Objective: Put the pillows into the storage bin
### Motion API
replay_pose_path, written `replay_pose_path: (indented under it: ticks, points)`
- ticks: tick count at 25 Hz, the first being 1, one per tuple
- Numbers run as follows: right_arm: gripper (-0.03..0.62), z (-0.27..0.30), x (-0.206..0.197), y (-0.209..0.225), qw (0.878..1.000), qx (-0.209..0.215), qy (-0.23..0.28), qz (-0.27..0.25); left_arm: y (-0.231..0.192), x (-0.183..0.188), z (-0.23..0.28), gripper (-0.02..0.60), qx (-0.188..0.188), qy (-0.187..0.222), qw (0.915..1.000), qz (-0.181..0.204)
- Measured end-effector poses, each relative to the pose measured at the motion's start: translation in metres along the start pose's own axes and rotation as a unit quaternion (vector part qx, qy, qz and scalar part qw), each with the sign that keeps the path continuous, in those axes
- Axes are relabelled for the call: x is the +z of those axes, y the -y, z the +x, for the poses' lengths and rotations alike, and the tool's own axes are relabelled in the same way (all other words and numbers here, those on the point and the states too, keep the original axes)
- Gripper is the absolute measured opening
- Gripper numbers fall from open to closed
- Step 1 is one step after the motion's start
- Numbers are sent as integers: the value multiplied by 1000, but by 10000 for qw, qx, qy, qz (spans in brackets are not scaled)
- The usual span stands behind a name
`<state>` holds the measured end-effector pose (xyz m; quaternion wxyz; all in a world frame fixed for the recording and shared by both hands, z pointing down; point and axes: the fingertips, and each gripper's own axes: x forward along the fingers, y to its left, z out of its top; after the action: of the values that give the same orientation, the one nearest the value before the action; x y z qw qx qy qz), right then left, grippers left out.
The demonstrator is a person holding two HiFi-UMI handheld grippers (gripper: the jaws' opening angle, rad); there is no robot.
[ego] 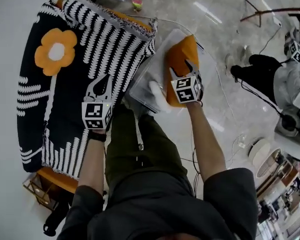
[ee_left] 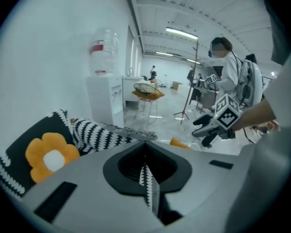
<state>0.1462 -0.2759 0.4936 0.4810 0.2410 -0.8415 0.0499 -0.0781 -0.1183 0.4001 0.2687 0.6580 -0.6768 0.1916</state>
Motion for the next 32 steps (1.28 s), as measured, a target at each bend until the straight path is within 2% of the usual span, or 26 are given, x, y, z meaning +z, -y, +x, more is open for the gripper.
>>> replay_pose_path:
  ticks: [3,6,9,11,14,17,23,32]
  points:
    - [273,-4,108,-55,9904,464,747,-1066,-68,-4,-46,5,718,233,9963,-404]
    - [273,-19,203,-132,9612,889,1474,-2156,-131,-16,-96,5,1395,413,9861,-802]
    - [273,-29,266,-211,9318,1194,1895,-2858,-183,-36,-139,5,1836,498,9760,-1064]
    - [273,-28,293,-253,9176,1357,2030,-3137,-208,-53,-159,5,2029,533,9694,-1278]
    - [273,-21,316,-299,9021,1551,2074,-3453,-232,-75,-176,5,2221,573,9608,-1556]
    - [273,-7,329,-328,8943,1672,2008,-3633,-252,-88,-184,5,2300,601,9560,-1719]
    - [273,24,348,-361,8878,1759,1888,-3810,-286,-102,-182,5,2301,572,9541,-1828]
    - [273,95,385,-399,8835,1809,1687,-3977,-348,-115,-152,5,2223,506,9540,-1947]
